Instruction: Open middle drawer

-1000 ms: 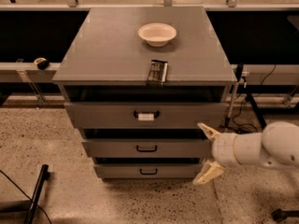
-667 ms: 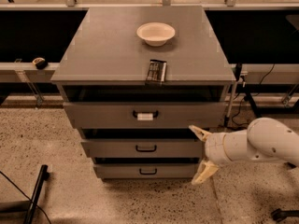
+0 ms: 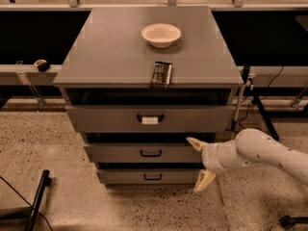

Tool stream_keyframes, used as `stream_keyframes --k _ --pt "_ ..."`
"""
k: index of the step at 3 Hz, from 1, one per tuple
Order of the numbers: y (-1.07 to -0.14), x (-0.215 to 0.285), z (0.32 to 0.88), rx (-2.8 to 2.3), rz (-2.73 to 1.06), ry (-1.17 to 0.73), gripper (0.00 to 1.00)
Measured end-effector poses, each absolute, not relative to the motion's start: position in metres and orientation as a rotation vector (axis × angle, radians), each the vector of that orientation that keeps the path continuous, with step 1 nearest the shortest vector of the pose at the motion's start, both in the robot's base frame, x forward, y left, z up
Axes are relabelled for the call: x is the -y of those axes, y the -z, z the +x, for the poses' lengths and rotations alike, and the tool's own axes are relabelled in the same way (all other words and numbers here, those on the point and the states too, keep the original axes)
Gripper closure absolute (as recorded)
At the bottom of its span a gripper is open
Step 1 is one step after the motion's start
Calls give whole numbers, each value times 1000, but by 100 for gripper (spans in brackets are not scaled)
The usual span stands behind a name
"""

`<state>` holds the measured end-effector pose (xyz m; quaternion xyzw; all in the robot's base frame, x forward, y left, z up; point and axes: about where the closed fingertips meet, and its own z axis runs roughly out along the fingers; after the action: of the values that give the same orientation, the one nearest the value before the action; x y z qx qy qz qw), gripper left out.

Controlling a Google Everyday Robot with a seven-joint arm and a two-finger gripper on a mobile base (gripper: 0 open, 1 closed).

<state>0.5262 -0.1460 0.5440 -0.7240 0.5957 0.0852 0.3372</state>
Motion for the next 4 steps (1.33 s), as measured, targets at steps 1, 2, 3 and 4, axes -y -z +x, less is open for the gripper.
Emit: stream_keyframes --k 1,2,3,4 --pt "-506 147 549 -1555 -1950 -189 0" --pt "-488 147 568 -1569 -1978 -167 0" --pt "-472 153 593 -1613 -1978 -153 0" --pt "-457 159 613 -1657 -1966 -145 0"
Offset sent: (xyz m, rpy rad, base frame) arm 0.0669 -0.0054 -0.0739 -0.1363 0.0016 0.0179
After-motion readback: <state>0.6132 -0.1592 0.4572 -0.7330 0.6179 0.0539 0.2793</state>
